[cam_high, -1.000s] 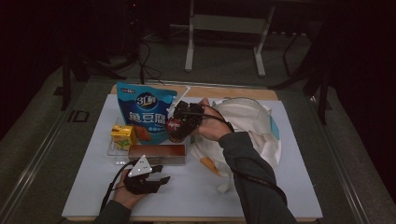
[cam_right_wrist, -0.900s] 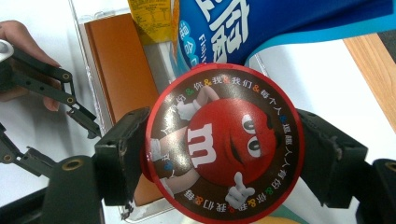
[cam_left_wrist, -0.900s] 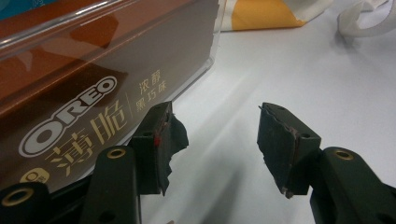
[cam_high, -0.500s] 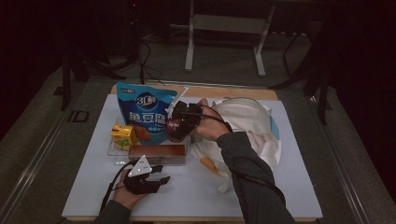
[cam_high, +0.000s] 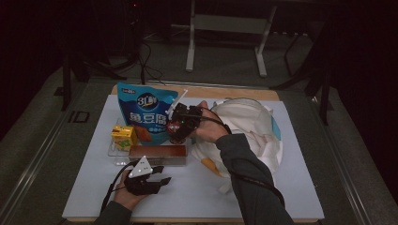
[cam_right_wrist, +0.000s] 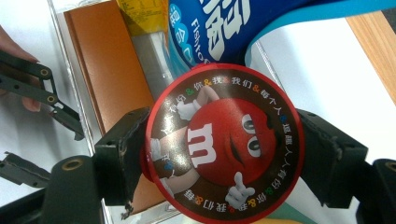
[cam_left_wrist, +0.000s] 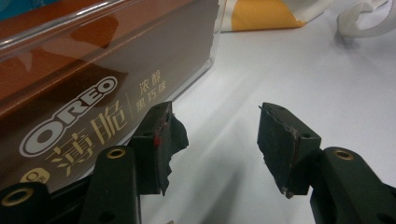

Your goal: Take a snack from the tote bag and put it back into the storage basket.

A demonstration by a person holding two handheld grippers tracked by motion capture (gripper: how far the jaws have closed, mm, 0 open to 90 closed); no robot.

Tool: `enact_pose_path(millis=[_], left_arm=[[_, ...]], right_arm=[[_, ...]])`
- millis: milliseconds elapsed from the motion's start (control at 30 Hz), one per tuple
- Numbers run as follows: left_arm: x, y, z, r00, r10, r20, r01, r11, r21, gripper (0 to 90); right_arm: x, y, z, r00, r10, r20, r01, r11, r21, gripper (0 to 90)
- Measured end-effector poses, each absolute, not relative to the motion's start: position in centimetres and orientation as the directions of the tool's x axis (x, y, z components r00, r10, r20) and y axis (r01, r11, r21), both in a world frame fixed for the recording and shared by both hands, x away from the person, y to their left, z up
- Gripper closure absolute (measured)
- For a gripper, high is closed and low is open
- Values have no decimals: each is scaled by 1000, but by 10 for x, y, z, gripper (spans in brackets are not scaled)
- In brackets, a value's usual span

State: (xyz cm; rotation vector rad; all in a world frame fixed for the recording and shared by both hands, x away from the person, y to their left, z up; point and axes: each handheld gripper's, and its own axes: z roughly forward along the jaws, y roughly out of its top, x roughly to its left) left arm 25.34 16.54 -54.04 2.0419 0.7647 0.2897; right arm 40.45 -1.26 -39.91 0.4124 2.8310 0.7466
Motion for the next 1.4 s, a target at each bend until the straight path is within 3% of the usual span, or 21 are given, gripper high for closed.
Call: enact_pose_path(millis=[1400], left_arm=[[253, 165, -540, 781, 619, -87, 406, -396, 824, 461]], right_arm=[[410, -10, -414, -927, 361, -105, 265, 823, 502, 243]])
